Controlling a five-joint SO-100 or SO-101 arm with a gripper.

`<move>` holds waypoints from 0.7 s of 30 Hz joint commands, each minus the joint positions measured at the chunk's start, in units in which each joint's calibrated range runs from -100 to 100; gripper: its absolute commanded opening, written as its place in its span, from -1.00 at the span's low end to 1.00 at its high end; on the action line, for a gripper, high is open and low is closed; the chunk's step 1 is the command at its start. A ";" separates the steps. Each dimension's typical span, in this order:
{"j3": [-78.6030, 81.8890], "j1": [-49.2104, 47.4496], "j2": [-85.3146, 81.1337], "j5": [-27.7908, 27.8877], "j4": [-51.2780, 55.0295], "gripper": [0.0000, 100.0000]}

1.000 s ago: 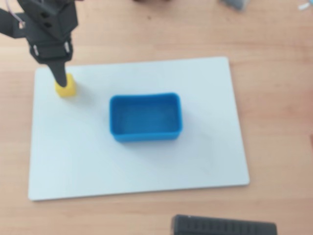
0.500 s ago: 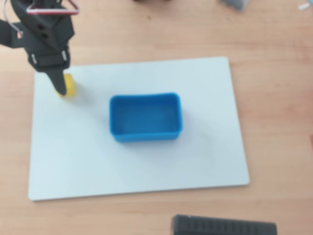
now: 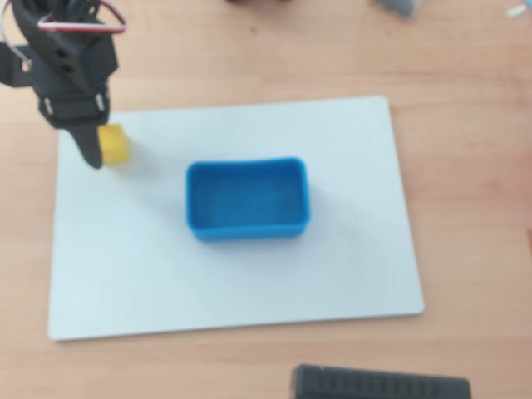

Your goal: Pick up yellow cube and drop it in the blue rectangular bin

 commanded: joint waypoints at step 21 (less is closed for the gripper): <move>2.30 -0.31 0.20 -1.17 -2.53 -0.91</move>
